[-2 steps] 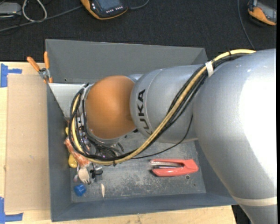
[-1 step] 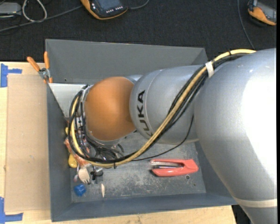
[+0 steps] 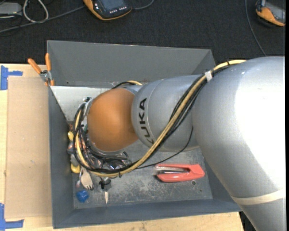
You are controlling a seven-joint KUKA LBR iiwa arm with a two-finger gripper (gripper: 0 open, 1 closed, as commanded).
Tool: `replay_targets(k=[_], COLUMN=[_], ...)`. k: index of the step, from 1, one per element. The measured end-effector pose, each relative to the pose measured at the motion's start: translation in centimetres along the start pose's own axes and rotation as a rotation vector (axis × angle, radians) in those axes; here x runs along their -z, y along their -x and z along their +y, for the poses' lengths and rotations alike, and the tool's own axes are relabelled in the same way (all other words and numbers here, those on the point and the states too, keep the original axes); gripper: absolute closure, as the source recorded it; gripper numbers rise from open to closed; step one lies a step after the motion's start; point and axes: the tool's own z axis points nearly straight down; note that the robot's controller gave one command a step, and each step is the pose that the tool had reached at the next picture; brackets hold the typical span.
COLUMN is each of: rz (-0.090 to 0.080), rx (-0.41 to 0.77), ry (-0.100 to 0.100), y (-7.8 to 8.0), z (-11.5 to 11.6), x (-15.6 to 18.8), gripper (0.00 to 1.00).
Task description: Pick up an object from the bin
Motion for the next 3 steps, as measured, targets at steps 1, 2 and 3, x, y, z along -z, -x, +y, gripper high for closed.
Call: replay_targets(k=[1, 2, 3], rz=[-0.007, -0.007, 0.001], rx=[0.319, 0.318, 0.317], ry=[-0.001, -0.001, 0.003], y=[-0.6, -0.6, -0.8], z=[1.2, 1.2, 1.4], x=[0.2, 0.3, 4.2], gripper=[1.0, 1.0, 1.0])
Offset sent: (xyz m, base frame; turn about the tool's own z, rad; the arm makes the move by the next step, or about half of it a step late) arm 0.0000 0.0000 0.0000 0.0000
